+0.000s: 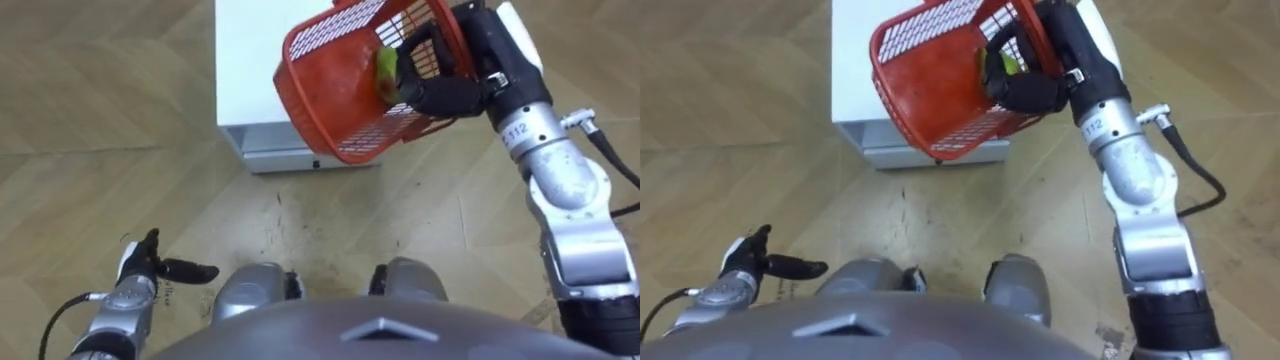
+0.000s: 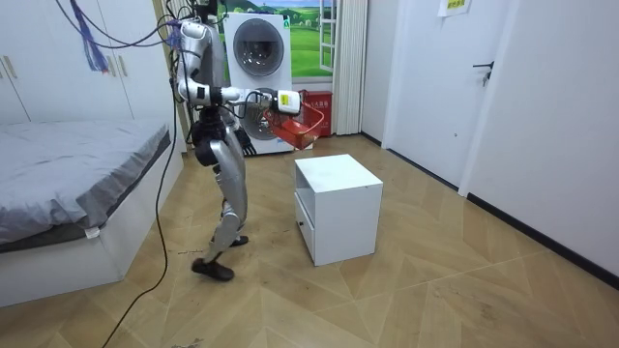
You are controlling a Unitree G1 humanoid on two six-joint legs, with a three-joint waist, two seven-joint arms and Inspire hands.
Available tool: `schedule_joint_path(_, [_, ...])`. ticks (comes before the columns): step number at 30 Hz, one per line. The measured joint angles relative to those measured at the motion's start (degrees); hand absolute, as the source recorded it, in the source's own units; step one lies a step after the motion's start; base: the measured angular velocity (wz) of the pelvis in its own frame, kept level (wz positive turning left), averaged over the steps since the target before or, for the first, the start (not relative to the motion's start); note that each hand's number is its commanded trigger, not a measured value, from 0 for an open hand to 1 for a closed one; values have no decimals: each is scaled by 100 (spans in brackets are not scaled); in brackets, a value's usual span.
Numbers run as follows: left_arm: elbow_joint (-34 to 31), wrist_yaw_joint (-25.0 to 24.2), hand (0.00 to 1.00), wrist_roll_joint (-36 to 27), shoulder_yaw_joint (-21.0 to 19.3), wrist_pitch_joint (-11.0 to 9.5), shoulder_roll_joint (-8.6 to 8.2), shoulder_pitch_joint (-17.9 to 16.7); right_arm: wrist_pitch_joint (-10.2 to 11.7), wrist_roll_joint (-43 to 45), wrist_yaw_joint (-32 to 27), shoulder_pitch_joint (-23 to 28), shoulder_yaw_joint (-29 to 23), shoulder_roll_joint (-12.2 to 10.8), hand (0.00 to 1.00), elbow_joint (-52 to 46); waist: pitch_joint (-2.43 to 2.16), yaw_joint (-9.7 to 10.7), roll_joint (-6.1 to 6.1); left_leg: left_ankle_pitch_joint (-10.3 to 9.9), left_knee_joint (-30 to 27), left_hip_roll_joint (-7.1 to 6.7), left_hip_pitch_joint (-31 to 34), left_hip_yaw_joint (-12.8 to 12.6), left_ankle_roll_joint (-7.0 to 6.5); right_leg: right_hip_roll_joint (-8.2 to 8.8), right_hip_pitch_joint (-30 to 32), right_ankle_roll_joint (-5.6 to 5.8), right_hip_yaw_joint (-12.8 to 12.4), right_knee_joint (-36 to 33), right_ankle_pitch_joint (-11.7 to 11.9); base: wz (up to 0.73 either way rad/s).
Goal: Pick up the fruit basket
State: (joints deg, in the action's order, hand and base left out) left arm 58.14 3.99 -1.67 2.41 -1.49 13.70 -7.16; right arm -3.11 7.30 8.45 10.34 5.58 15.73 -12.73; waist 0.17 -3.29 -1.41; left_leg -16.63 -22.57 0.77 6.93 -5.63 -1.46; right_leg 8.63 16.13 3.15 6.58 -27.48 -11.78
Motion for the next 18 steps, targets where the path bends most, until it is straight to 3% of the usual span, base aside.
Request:
schedule_joint_path(2, [35, -43, 0, -3, -22, 4, -6, -42, -72, -1, -38, -37, 38, 3, 100, 35, 9, -50, 39, 103, 149, 95, -141, -46, 172, -129, -368, -110, 159, 401, 78, 20])
schedule_joint_path(4, [154, -54, 0, -6, -50, 25, 11, -52, -72, -77, -56, -52, 51, 0, 100, 41, 45, -14, -29, 157, 207, 191, -150, -69, 260, -207, -638, -129, 144, 711, 97, 42])
schedule_joint_path(5, [157, -73, 0, -6, -47, 63, 7, -45, -70, -184, -146, -102, 39, 15, 100, 67, 17, 6, 18, 199, 423, 231, -142, -61, 312, -241, -690, -112, 121, 848, 111, 42])
schedule_joint_path(7, [134, -81, 0, 8, -73, 117, 27, -42, -70, -405, -242, -182, 35, 1, 100, 207, 2, -8, -47, 234, 652, 258, -223, -71, 285, -334, -690, -83, 141, 1009, 143, 22])
schedule_joint_path(10, [141, -132, 0, 14, -191, 143, 15, -250, -38, -494, -260, -280, 172, -12, 100, 558, -5, -188, -92, 238, 695, 281, -364, -36, 281, -480, -850, -139, 247, 1276, 340, -15])
schedule_joint_path(11, [138, -151, 0, 13, -227, 144, 12, -349, -27, -491, -290, -277, 200, -14, 100, 646, -17, -150, -91, 237, 668, 267, -379, -56, 280, -468, -1027, -111, 288, 1497, 398, 0])
schedule_joint_path(14, [142, -230, 0, 27, -247, 155, 19, -419, 2, -452, -469, -306, 207, -13, 100, 825, 4, -122, -80, 235, 519, 242, -261, -94, 282, -386, -1136, -86, 250, 1703, 466, 16])
schedule_joint_path(15, [133, -250, 0, 63, -243, 150, 22, -309, 9, -444, -559, -362, 230, -37, 100, 945, 117, -70, -209, 163, -234, 222, 274, -236, 310, -206, -1189, -65, -143, 1794, 485, 43])
schedule_joint_path(16, [129, -257, 0, 76, -236, 139, 7, -271, 14, -443, -591, -384, 224, -33, 100, 1004, 114, -42, -233, 168, -72, 179, 480, -240, 312, -147, -1178, -53, -326, 1817, 481, 70])
schedule_joint_path(17, [93, -301, 0, 142, -210, 134, -64, -100, 23, -439, -680, -417, 155, 43, 100, 1088, 103, -4, -123, 729, 500, 271, 838, -326, -2, -165, -1006, 69, -275, 1719, 421, 30])
schedule_joint_path(18, [111, -284, 0, 149, -217, 142, -48, -25, 27, -433, -691, -536, 200, 1, 100, 1364, 11, -170, -217, 749, 542, 233, 838, -514, 53, -73, -851, 194, -149, 1582, 317, 15])
